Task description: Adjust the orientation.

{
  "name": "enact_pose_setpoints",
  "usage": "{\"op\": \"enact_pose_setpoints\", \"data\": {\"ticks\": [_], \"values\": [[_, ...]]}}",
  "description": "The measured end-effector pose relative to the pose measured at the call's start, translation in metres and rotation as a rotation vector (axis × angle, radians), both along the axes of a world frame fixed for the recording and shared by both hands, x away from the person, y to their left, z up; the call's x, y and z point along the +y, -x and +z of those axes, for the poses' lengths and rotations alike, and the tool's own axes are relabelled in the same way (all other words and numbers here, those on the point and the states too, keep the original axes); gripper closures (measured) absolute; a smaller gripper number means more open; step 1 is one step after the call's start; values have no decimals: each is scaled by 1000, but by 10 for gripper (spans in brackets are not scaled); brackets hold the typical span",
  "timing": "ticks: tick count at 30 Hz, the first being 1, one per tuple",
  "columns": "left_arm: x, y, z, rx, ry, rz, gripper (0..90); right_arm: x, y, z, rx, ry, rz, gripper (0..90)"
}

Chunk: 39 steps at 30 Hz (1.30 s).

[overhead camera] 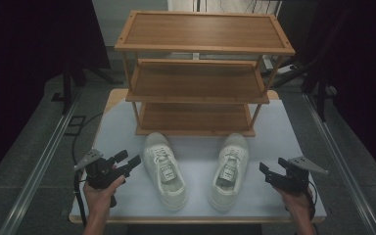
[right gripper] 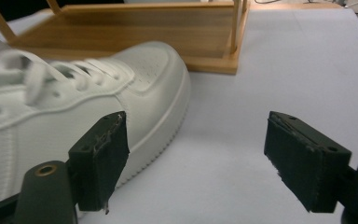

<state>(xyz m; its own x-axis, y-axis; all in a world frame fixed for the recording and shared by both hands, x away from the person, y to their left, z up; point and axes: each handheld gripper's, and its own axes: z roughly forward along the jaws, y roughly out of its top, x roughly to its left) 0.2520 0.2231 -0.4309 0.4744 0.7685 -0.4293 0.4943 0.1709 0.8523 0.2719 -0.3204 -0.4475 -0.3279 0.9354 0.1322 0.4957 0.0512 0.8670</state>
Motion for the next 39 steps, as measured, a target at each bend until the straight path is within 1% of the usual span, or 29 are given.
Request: {"op": "enact_pose_setpoints", "data": {"ticks": [1, 3, 5, 7, 9, 10, 11, 12, 13, 16, 20, 21, 23, 24, 25, 26, 27, 28, 29, 30, 33, 36, 37, 38, 39], "values": [[0, 0, 0, 0, 0, 0, 314, 0, 1, 2, -3, -7, 3, 225], [0, 1, 0, -6, -4, 25, 320, -1, 3, 6, -12, -9, 6, 229], [0, 2, 1, -7, -10, 33, 324, 0, 6, 10, -22, -11, 11, 230], [0, 2, 1, -3, -3, 28, 323, 1, 7, 11, -28, -12, 13, 233], [0, 3, 2, -5, -3, 27, 323, 3, 10, 15, -46, -9, 20, 250], [-1, 4, 3, -3, 3, 19, 323, 6, 13, 19, -59, -11, 34, 273], [-1, 4, 3, -3, 3, 19, 323, 6, 13, 19, -59, -11, 34, 273], [-1, 4, 3, -2, 4, 17, 323, 10, 15, 22, -75, -8, 52, 311], [-2, 4, 3, -3, 5, 17, 323, 10, 15, 22, -75, -8, 52, 311], [-3, 5, 4, -5, 11, 11, 324, 15, 19, 26, -94, -10, 82, 348], [-5, 4, 4, 3, 24, -2, 324, 18, 21, 28, -102, 0, 98, 358], [-5, 4, 4, 7, 25, -5, 324, 21, 22, 30, -111, 5, 108, 365], [-5, 4, 4, 7, 25, -4, 325, 24, 24, 32, -116, 12, 123, 394], [-5, 4, 4, 7, 25, -4, 326, 24, 24, 32, -116, 12, 123, 394], [-5, 5, 4, 7, 25, -2, 326, 26, 26, 34, -122, 10, 136, 422], [-5, 5, 5, 6, 24, 1, 325, 32, 29, 37, -127, 13, 163, 468], [-5, 5, 5, 4, 28, 0, 325, 32, 29, 37, -127, 13, 163, 468], [-5, 6, 5, 2, 30, 2, 326, 35, 31, 39, -130, 24, 174, 500], [-6, 6, 6, 1, 23, 8, 327, 39, 32, 41, -130, 33, 181, 528], [-7, 7, 6, -2, 14, 19, 330, 47, 36, 45, -129, 27, 199, 584], [-8, 7, 5, 0, 19, 10, 329, 55, 39, 48, -131, 31, 223, 628], [-11, 7, 4, 2, 17, 3, 330, 69, 43, 50, -129, 24, 281, 708], [-12, 7, 4, 3, 15, -1, 329, 78, 45, 51, -130, 26, 308, 749], [-13, 7, 4, 1, 14, -6, 330, 83, 46, 52, -129, 21, 321, 772], [-13, 7, 4, 1, 14, -6, 330, 83, 46, 52, -129, 21, 321, 772]]}}
